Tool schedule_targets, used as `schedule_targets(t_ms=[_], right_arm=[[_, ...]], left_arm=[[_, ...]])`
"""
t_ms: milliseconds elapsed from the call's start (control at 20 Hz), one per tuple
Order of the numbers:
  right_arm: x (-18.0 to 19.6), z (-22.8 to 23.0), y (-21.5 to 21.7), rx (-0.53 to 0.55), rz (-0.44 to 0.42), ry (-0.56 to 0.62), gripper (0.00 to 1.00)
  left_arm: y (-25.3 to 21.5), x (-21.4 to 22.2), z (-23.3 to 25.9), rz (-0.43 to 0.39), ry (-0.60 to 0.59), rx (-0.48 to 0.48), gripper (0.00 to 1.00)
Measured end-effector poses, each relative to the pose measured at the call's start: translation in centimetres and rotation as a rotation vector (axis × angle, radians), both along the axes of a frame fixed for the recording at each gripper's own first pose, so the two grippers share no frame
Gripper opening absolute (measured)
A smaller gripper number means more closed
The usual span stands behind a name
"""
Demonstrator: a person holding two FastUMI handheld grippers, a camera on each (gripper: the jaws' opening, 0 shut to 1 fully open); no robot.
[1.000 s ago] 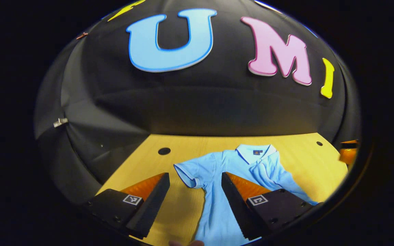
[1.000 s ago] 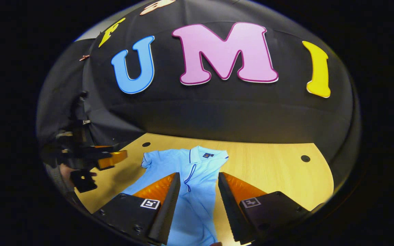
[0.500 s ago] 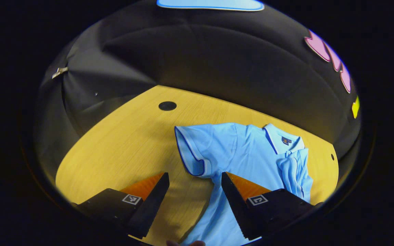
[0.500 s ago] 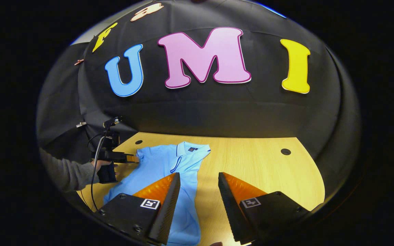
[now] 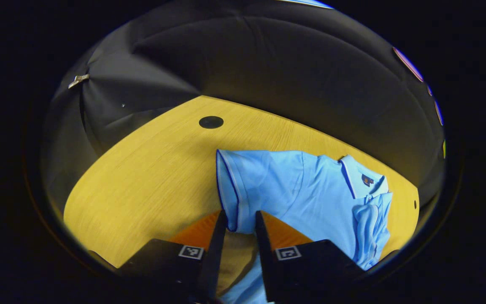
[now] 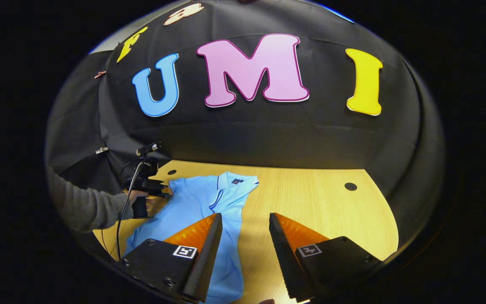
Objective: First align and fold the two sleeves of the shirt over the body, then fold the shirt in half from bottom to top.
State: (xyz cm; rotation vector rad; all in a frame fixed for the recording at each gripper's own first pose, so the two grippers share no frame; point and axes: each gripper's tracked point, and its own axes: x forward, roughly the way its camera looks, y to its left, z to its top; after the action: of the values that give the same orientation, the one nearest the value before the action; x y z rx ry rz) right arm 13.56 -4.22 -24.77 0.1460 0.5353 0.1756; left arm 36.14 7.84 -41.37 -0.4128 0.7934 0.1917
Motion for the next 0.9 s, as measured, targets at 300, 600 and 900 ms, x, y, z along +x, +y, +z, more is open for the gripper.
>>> schedule_targets(t_ms=[300,600,900], right_arm=[[-0.7,-0.8,-0.8,0.028,-0.031,0.028,0.71],[-1.9,-0.9,-0.8,0.021,-0.025,0.035,0.71],[-2.8,-1.4,-1.1,0.028,-0.035,0.050,0.71]], left_arm=[[0.3,0.3,0.7,0.052,-0.020,-0.217,0.09],[0.3,1.1,2.6,0.006,-0.060,-0.013,0.06],[-5.9,1.7,8.3,-0.200,-0.210,0.075,0.06]])
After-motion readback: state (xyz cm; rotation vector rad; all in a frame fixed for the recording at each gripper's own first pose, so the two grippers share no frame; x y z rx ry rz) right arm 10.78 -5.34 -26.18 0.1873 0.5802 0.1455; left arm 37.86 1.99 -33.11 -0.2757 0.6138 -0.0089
